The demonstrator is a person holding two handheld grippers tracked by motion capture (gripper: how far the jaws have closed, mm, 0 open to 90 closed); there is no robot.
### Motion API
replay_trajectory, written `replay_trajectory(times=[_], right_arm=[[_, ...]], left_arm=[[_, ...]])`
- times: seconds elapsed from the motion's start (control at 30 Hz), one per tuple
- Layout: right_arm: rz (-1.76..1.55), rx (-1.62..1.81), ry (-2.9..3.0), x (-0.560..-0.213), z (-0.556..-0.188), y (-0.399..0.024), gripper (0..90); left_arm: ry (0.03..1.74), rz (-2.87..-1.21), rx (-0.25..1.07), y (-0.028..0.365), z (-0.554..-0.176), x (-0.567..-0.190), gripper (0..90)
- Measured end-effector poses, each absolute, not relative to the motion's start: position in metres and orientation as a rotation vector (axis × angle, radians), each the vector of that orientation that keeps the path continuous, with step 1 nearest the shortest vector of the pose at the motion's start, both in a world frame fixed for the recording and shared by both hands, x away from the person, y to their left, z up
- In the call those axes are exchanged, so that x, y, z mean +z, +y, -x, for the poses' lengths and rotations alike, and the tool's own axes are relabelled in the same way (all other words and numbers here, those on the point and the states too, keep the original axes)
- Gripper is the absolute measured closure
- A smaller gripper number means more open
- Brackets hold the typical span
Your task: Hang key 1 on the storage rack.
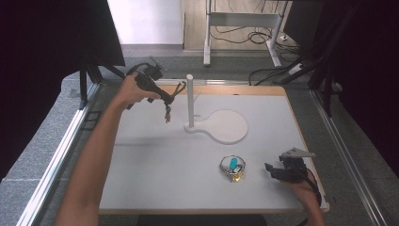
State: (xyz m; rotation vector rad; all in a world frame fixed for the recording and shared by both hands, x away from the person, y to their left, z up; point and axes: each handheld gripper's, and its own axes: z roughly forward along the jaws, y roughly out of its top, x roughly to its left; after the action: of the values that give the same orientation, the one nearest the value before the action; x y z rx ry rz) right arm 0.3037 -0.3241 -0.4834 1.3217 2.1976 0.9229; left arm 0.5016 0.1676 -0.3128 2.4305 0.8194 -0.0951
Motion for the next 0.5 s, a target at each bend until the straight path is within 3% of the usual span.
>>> replay_trajectory(times=[0.5], right_arm=[[-1.319,0.923,2.197,-0.483,-0.304,-0.323,30.4]], left_arm=[[0.86,-2.421,0.038,0.168,-0.466,-0.316,51.7]])
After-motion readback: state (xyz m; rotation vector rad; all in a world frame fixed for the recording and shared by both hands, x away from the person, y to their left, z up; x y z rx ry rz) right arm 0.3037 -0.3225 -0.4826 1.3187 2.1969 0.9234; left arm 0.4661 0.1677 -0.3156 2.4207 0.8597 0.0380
